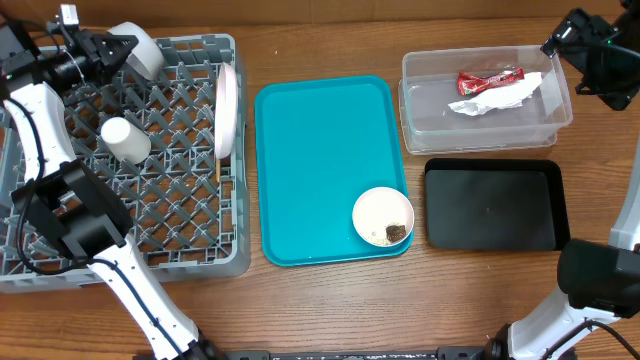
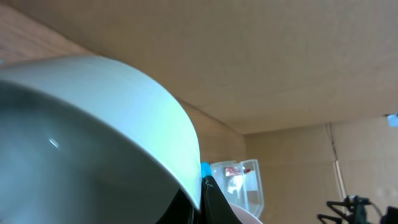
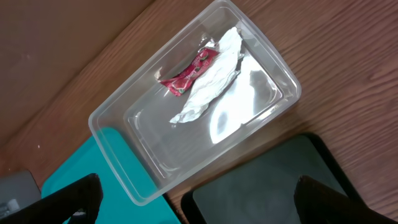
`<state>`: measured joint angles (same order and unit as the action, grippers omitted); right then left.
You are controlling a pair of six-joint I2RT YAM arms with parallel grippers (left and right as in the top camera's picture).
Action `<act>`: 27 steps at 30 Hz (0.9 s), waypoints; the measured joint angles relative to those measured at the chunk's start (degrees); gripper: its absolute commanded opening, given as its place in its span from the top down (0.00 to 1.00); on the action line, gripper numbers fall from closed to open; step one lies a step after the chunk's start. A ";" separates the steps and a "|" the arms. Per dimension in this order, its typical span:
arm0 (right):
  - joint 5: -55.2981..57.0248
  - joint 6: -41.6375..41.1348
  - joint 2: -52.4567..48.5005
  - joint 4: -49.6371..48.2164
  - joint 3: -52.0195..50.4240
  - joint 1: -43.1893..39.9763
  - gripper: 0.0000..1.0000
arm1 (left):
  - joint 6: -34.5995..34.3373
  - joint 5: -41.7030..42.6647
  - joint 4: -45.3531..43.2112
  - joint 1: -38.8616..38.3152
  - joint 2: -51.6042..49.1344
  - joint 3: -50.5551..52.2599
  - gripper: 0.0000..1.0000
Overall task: Sort waste into correct bins and load items into the dishwasher
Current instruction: 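Set the bowl upside down in the rack's back corner and release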
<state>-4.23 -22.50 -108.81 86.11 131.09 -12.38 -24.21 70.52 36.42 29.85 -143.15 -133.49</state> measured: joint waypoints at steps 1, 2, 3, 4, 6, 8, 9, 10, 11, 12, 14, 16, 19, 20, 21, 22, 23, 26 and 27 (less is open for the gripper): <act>-0.02 0.02 0.00 0.04 0.00 0.00 0.00 | 0.28 0.07 -0.48 0.02 0.00 0.00 0.96; -0.02 0.00 0.00 0.00 0.00 0.00 0.00 | 0.59 0.09 -1.36 0.04 0.00 0.00 0.96; 0.00 0.00 0.00 0.02 0.00 0.00 0.00 | 0.66 0.22 -1.57 0.15 0.00 0.00 0.96; -0.02 0.00 0.00 0.02 0.00 0.00 0.00 | 0.66 0.24 -1.73 0.20 0.00 0.00 0.96; 0.00 0.02 0.00 0.02 0.00 0.00 0.00 | 0.66 0.24 -1.73 0.26 0.00 0.00 0.96; -0.02 0.00 0.00 0.04 0.00 0.00 0.00 | 0.74 0.22 -1.73 0.26 0.00 0.00 0.96; 0.00 0.00 0.00 0.02 0.00 0.00 0.00 | 1.09 0.20 -1.68 0.26 0.00 0.00 0.96; -0.02 0.04 0.00 0.02 0.00 0.00 0.00 | 2.10 0.17 -1.38 0.26 0.00 0.00 0.96; 0.00 0.02 0.00 0.02 0.00 0.00 0.00 | 2.71 0.13 -0.94 0.26 0.00 0.00 0.96; -0.02 0.02 0.00 0.02 0.00 0.00 0.00 | 3.41 -0.04 -0.17 0.26 0.00 0.00 0.96; -0.02 0.02 0.00 0.04 0.00 0.00 0.00 | 5.22 -0.85 2.19 0.26 0.00 0.00 0.96; -0.02 0.02 0.00 0.00 0.00 0.00 0.00 | 6.45 -1.31 3.10 0.26 0.00 0.02 0.96; 0.00 0.00 0.00 0.02 0.00 0.00 0.00 | 8.17 -1.51 3.43 0.26 0.00 0.02 0.96; 0.00 0.02 0.00 0.04 0.00 0.00 0.00 | 8.33 -1.57 3.45 0.26 0.00 0.02 0.96; 0.00 0.00 0.00 0.02 0.00 0.00 0.00 | 8.39 -1.68 3.58 0.26 0.00 0.02 0.95; -0.02 0.00 0.00 0.04 0.00 0.00 0.00 | 8.57 -1.81 3.91 0.26 0.00 0.02 0.92; 0.02 0.00 0.00 0.00 0.00 0.00 0.00 | 8.81 -2.27 4.59 0.26 0.00 0.00 0.89; 0.00 0.00 0.00 0.07 0.00 0.00 0.00 | 8.76 -5.33 8.09 0.61 0.00 -0.02 0.75; 0.00 0.04 0.00 -0.02 0.00 0.00 0.00 | 8.74 -6.91 9.51 1.09 -0.11 0.07 0.63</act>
<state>-4.23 -22.46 -108.81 86.08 131.09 -12.38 -15.46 63.61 45.93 30.94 -143.26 -133.43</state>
